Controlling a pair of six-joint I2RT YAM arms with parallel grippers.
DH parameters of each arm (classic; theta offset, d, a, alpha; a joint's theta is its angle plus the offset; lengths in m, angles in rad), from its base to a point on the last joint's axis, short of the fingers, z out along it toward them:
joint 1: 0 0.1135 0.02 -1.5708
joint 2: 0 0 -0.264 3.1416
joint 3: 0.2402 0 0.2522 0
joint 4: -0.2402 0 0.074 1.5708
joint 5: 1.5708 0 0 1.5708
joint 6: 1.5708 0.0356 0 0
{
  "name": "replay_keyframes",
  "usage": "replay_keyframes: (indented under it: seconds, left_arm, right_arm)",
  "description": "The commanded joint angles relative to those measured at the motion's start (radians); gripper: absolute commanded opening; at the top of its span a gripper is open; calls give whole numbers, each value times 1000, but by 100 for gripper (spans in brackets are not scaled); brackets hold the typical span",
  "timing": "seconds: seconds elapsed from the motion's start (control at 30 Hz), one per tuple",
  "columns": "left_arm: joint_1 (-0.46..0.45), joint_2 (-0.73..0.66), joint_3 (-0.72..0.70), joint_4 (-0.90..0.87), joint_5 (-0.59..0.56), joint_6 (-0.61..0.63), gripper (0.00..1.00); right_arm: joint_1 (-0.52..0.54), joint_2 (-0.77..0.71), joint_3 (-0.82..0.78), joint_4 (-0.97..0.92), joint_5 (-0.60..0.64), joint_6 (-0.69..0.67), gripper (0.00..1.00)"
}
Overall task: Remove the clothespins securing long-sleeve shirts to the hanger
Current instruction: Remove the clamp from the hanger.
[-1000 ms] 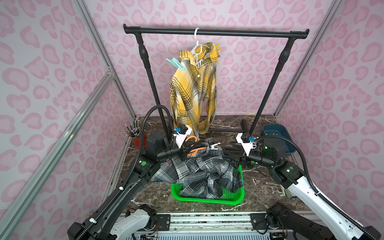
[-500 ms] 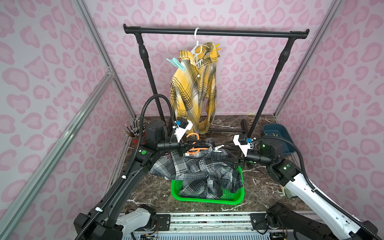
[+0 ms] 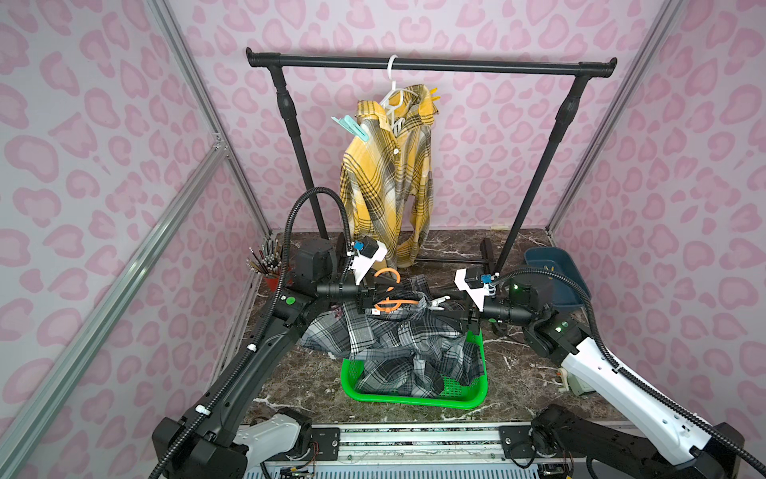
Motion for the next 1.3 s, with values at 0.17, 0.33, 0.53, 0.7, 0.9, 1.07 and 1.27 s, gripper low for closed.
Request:
replay_keyframes:
  seconds: [0.17,0.33,0.53,0.7,0.9,1.07,1.27]
  left_arm:
    - [1,11,26,-10,46,12,4]
    - [2,14,28,-14,47,12,4]
    - [2,16,29,-24,43,19,4]
    - [3,16,31,-28,40,19,4]
    - [2,20,34,-35,32,25,4]
    - [2,22,33,-44,8,33,4]
    - [2,21,23,-48,-12,38,4]
  right_arm:
    - [6,9,6,-19,10,-17,58]
    - [6,13,9,-16,21,-13,45]
    - [8,10,13,-14,31,-11,38]
    - [7,6,20,-33,41,-23,24]
    - [7,5,28,-53,53,-31,1]
    - [4,-5,81,-102,146,-43,0]
    - [-81,-67,125,-112,234,19,0]
